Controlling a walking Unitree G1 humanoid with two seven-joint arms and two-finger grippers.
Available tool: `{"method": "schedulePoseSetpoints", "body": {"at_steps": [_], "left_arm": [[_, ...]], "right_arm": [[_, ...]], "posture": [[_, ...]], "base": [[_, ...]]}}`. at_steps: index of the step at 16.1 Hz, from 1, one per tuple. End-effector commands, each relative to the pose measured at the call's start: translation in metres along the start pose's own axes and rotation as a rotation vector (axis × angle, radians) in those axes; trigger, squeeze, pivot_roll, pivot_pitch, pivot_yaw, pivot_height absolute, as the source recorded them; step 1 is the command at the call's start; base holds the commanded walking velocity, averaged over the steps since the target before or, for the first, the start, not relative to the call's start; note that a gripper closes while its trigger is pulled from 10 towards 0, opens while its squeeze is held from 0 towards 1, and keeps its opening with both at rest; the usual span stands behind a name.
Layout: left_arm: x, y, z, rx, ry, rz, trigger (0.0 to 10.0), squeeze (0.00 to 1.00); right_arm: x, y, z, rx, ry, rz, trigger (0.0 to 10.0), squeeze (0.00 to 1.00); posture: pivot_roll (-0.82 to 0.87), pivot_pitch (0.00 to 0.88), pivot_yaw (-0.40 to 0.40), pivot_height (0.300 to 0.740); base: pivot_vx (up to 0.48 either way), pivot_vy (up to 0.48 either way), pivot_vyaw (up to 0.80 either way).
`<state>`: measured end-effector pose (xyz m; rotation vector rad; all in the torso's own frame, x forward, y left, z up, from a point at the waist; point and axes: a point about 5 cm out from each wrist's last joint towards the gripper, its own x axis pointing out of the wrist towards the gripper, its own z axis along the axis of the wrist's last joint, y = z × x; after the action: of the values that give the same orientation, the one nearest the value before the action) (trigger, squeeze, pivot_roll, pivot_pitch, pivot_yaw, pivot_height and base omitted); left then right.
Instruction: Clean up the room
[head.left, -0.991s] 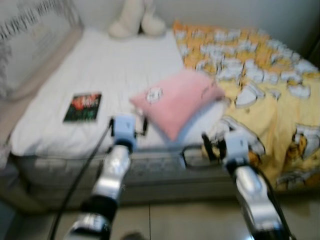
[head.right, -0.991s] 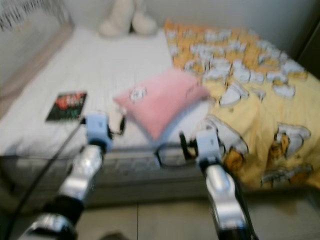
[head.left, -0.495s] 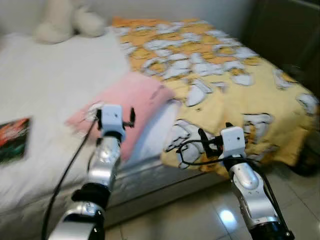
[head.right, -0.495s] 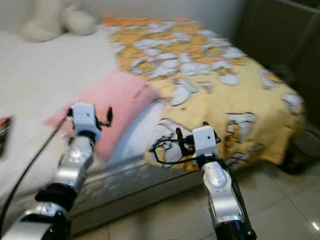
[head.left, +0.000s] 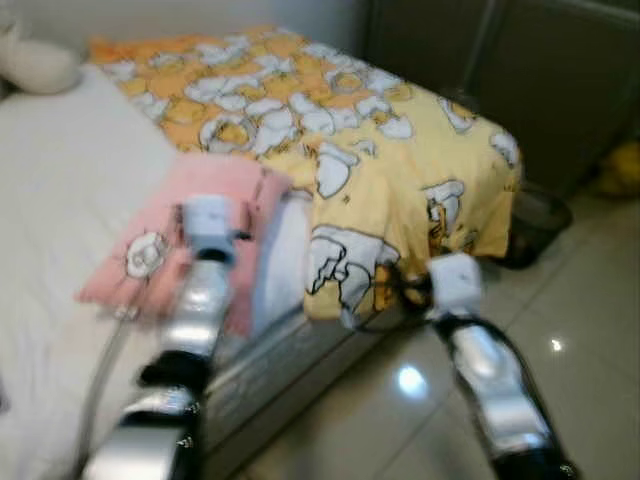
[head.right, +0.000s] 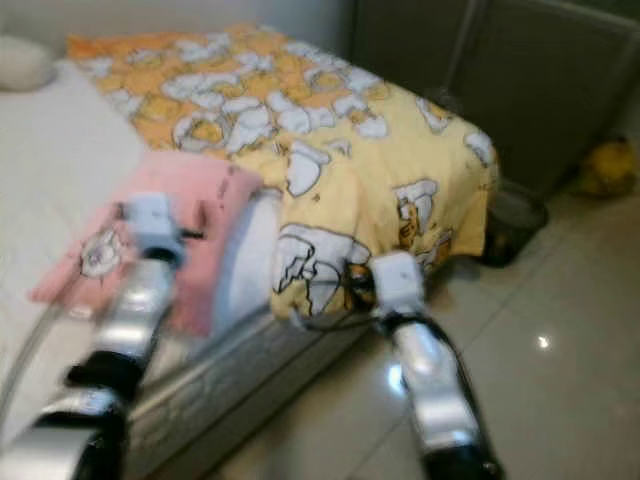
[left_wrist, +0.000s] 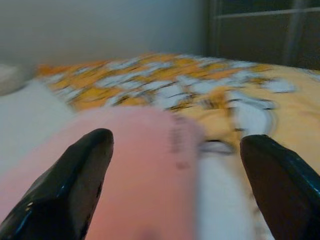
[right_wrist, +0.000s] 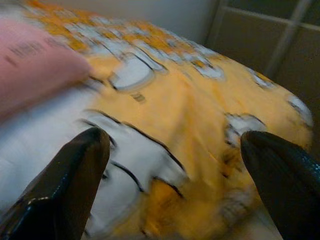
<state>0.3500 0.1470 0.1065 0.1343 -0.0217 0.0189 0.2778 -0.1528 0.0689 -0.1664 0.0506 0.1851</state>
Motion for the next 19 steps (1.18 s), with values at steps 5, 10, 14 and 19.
{"method": "schedulePoseSetpoints", "body": {"at_steps": [5,10,14,19], "left_arm": [[0.001,0.008,0.004,-0.019,-0.016,0.055,10.0,0.0],[0.001,0.013,0.006,-0.004,-0.029,0.095,10.0,0.0],[0.007,0.029,0.012,-0.009,-0.018,0.174,10.0,0.0],[0.026,0.055,0.024,0.13,0.039,0.222,10.0,0.0]], "right_arm": [[0.001,0.004,0.007,0.011,-0.041,0.02,10.0,0.0],[0.003,0.004,0.01,0.011,-0.05,0.025,10.0,0.0],[0.008,0.001,0.019,0.013,-0.079,0.025,10.0,0.0],[0.014,0.005,0.028,0.167,-0.068,0.036,10.0,0.0]], "posture": [[-0.04,0.0,-0.002,0.74],[-0.03,0.0,-0.005,0.74],[-0.03,0.0,-0.003,0.74],[-0.04,0.0,-0.005,0.74]], "base": [[0.176,0.0,0.0],[0.475,0.0,0.0],[0.317,0.197,0.0],[0.0,0.192,0.0]]}}
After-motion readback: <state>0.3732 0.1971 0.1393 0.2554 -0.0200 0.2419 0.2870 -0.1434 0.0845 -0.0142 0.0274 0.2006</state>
